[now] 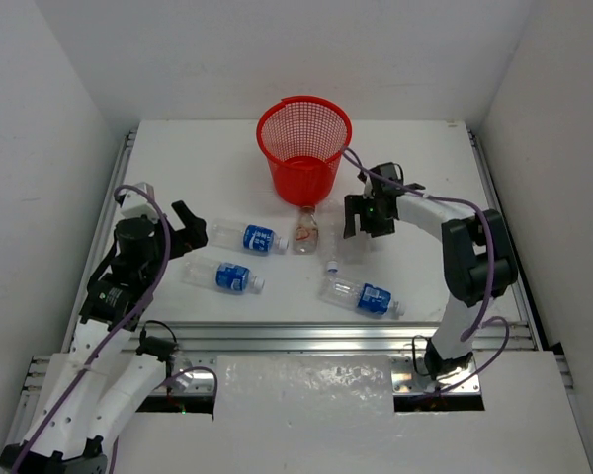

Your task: Put the plastic bottles in the bin

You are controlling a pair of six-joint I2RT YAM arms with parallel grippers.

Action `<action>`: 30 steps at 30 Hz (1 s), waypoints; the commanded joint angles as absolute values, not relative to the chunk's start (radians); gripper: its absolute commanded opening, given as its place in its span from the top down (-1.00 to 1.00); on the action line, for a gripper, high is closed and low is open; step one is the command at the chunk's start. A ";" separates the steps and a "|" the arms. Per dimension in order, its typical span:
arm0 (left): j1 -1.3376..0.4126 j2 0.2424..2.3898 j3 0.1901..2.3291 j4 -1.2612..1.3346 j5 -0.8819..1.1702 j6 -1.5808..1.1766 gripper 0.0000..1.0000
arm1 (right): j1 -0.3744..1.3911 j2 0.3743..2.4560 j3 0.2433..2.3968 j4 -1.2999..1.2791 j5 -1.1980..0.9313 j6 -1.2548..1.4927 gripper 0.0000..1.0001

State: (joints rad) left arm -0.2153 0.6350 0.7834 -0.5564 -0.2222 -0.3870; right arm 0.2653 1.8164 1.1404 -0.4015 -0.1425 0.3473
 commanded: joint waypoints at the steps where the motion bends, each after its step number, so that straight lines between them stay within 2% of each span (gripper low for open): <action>1: -0.221 0.632 0.778 -0.502 -0.204 -0.373 -1.00 | 0.259 1.813 1.151 -0.390 -0.031 0.319 -0.48; 3: -0.219 0.629 0.775 -0.499 -0.196 -0.371 -0.99 | 0.258 1.777 1.128 -0.370 0.023 0.319 -0.15; 4: -0.219 0.627 0.775 -0.497 -0.193 -0.370 -0.99 | 0.258 1.741 1.108 -0.364 0.046 0.322 0.09; 8: -0.219 0.634 0.776 -0.497 -0.187 -0.367 -0.99 | 0.258 1.631 1.088 -0.380 0.133 0.316 0.45; 12: -0.219 0.627 0.776 -0.495 -0.189 -0.367 -0.99 | 0.268 1.438 1.097 -0.397 0.115 0.334 0.48; 18: -0.219 0.629 0.776 -0.495 -0.190 -0.367 -0.99 | 0.272 1.235 1.120 -0.184 -0.132 0.360 0.49; 21: -0.219 0.629 0.776 -0.495 -0.192 -0.367 -0.99 | 0.273 1.297 1.253 -0.143 -0.228 0.370 0.51; 24: -0.219 0.626 0.778 -0.499 -0.195 -0.367 -0.99 | 0.272 1.457 1.441 -0.147 -0.262 0.391 0.48; 27: -0.219 0.620 0.779 -0.500 -0.202 -0.368 -0.99 | 0.275 1.679 1.777 -0.250 -0.303 0.400 0.46; 28: -0.219 0.618 0.778 -0.499 -0.202 -0.368 -0.99 | 0.275 1.727 1.830 -0.267 -0.308 0.402 0.46; 30: -0.219 0.617 0.779 -0.497 -0.201 -0.365 -0.99 | 0.282 1.860 1.935 -0.319 -0.314 0.394 0.30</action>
State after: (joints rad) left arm -0.2153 0.6327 0.7719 -0.5423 -0.1982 -0.3748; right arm 0.2722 1.7248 1.8103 -0.2447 -0.2554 0.3828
